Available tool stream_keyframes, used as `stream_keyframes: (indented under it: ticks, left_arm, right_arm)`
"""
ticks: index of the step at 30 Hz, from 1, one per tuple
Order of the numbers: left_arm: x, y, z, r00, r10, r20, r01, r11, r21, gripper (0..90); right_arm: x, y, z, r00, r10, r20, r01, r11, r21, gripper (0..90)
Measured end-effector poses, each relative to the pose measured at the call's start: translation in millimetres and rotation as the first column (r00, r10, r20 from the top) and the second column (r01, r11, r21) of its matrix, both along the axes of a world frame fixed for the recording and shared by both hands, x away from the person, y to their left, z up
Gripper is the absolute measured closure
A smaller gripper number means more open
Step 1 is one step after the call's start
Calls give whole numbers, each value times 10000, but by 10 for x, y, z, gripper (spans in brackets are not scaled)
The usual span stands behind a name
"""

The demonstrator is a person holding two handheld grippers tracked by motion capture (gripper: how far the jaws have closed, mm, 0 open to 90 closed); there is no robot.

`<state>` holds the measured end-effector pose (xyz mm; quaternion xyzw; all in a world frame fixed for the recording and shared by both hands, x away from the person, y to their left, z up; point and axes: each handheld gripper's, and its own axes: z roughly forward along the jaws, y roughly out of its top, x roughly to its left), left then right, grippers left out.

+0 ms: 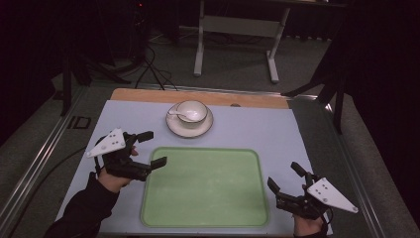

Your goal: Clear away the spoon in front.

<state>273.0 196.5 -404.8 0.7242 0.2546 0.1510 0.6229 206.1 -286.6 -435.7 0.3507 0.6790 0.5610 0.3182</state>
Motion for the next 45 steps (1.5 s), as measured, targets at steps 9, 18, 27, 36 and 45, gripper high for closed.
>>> stream_keyframes:
  ticks: [9, 18, 27, 36, 45]
  left_arm:
    - [377, -36, 43, 9904, 1061, -887, -1129, 9908, -750, 152]
    - [796, -97, -136, 9352, 2672, -2325, -2938, 9518, -881, 215]
    - [1110, -101, -380, 8541, 3565, -3788, -4178, 9040, -912, 257]
    - [1392, -127, -641, 7620, 3763, -5270, -5015, 8578, -1126, 303]
    - [1587, -174, -867, 6798, 3936, -6189, -5754, 8094, -1173, 381]
  right_arm:
    - [-17, 26, 13, 9999, 112, 111, -111, 9999, -65, 108]
    - [-14, 27, 16, 9997, 199, 142, -199, 9998, -14, 108]
    - [6, 41, 10, 9993, 360, 98, -360, 9994, 11, 108]
    - [19, 40, 1, 9989, 467, 15, -467, 9989, 54, 109]
    - [23, 30, -4, 9988, 487, -44, -487, 9988, 83, 109]
